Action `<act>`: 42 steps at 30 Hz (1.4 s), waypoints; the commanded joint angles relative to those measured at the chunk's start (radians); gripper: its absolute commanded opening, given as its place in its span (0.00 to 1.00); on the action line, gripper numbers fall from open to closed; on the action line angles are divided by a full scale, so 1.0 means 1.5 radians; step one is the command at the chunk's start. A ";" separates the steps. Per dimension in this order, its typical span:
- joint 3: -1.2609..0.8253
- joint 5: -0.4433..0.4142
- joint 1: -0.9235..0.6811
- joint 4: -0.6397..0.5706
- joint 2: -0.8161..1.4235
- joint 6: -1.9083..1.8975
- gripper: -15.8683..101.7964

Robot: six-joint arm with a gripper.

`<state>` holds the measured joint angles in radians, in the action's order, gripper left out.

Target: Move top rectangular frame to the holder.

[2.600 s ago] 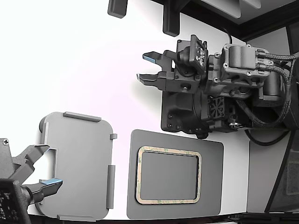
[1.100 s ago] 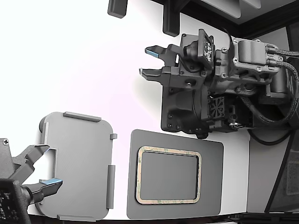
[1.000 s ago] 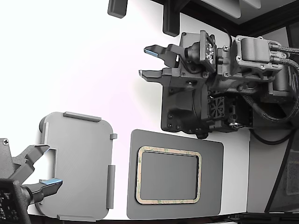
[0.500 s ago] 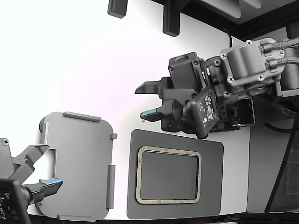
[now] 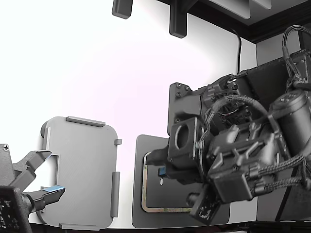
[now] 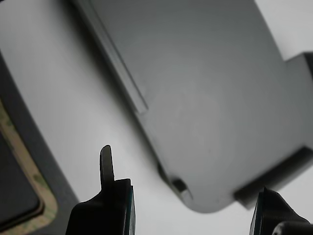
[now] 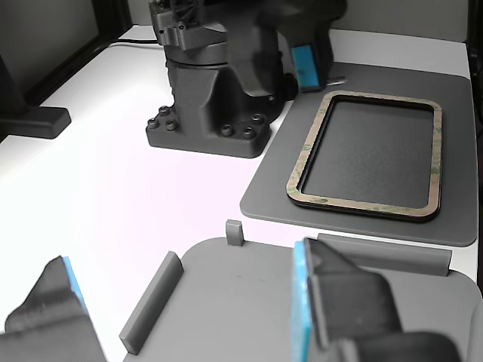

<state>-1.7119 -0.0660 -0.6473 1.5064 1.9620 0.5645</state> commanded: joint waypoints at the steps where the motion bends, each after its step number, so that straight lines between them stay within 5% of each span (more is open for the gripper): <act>1: 0.020 0.003 -0.048 0.009 -0.025 0.014 0.98; 20: -0.071 0.001 -0.165 -0.092 -0.159 -0.011 0.97; 28: -0.087 -0.017 -0.180 -0.119 -0.185 -0.033 0.82; 42: -0.114 -0.002 -0.185 -0.152 -0.194 -0.028 0.76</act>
<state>-1.8975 -0.0690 -0.9342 1.2839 1.6414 0.5200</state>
